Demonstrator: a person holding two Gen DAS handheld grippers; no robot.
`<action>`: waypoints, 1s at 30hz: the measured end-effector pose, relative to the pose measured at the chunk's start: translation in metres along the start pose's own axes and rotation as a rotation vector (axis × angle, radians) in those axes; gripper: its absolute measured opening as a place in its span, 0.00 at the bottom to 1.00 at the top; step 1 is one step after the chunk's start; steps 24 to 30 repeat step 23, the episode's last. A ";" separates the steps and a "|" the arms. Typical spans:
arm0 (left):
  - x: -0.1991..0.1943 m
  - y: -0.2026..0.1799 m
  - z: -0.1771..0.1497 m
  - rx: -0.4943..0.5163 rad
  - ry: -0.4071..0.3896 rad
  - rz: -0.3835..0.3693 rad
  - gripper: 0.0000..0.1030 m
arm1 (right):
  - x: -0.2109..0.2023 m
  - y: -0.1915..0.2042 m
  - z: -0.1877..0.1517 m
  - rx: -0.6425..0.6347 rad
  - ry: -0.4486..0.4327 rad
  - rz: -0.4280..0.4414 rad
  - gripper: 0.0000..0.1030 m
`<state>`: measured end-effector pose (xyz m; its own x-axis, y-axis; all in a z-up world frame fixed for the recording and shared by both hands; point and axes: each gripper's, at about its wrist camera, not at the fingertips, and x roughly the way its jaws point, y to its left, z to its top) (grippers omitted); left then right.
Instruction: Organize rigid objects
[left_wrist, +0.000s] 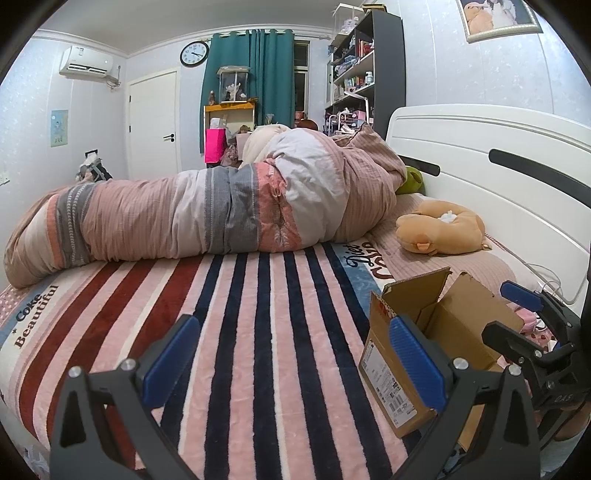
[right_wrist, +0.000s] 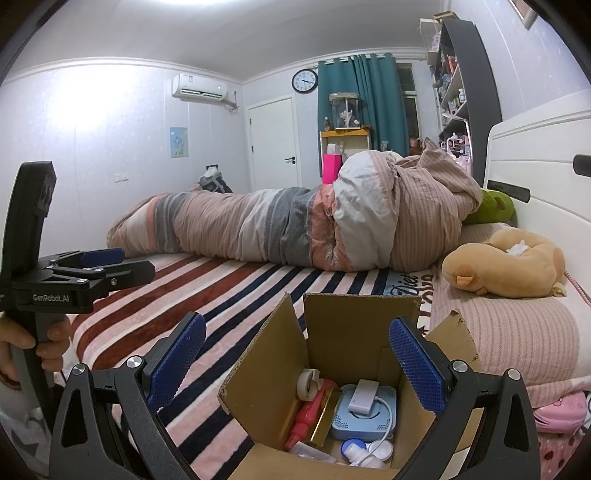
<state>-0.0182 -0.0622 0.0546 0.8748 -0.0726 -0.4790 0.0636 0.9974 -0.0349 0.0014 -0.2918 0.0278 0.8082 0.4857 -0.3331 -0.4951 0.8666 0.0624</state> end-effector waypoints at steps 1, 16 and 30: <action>0.000 0.000 0.000 0.000 0.000 0.001 0.99 | 0.000 0.000 0.000 0.000 0.000 0.000 0.97; -0.001 0.006 -0.001 -0.007 -0.001 0.004 0.99 | 0.000 0.001 0.001 0.000 0.002 -0.001 0.97; -0.001 0.006 -0.002 -0.008 0.002 0.004 0.99 | 0.000 0.002 0.001 0.003 0.001 -0.001 0.97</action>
